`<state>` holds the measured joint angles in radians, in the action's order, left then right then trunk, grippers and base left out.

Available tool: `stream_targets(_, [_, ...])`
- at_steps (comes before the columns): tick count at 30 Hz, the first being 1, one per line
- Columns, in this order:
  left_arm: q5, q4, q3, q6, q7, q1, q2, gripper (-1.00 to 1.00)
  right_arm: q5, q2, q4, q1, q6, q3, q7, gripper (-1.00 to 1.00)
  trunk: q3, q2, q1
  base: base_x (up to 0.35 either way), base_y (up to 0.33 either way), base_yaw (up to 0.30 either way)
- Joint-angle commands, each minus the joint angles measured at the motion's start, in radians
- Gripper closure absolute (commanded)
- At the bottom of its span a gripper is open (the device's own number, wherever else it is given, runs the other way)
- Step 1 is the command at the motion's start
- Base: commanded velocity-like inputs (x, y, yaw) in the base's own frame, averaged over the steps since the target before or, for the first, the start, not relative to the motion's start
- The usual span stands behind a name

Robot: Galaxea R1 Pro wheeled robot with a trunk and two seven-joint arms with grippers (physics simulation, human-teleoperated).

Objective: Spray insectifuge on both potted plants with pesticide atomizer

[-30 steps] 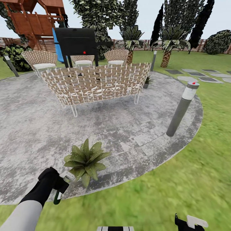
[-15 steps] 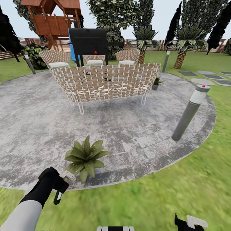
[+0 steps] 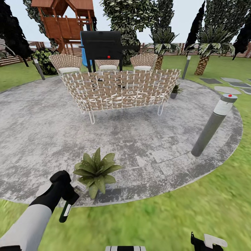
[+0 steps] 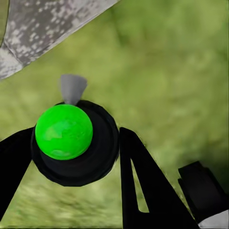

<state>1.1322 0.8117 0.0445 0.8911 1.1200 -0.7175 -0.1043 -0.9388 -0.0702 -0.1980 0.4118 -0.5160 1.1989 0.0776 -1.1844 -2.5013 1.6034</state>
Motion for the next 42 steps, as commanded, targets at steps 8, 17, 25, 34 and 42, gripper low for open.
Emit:
stream_targets(8, [0.021,0.004,0.015,0.009,0.009,0.001,-0.001,1.0,-0.011,0.0,0.003,0.001,-0.003,0.004,0.007,-1.0,-0.001,0.0,0.0,0.032,-0.057,0.201])
stream_targets(17, [0.021,0.004,0.015,0.009,0.007,0.001,-0.002,1.0,-0.011,0.0,0.003,0.001,-0.003,0.004,0.007,-1.0,-0.001,0.0,0.0,0.037,-0.257,0.01])
stream_targets(25, [0.016,-0.005,0.017,0.008,0.002,0.004,-0.039,1.0,-0.011,0.0,0.003,0.001,-0.003,0.004,0.007,-1.0,-0.001,0.0,0.0,-0.109,-0.273,0.185])
stream_targets(34, [0.021,0.006,0.078,0.01,0.003,-0.006,-0.051,1.0,-0.011,0.0,0.003,0.001,-0.003,0.004,0.007,-1.0,-0.001,0.0,0.0,0.233,-0.126,0.098])
stream_targets(42, [0.021,0.007,0.069,0.011,0.007,-0.012,-0.047,1.0,-0.011,0.0,0.003,0.001,-0.003,0.004,0.007,-1.0,-0.001,0.0,0.0,-0.036,-0.255,0.132])
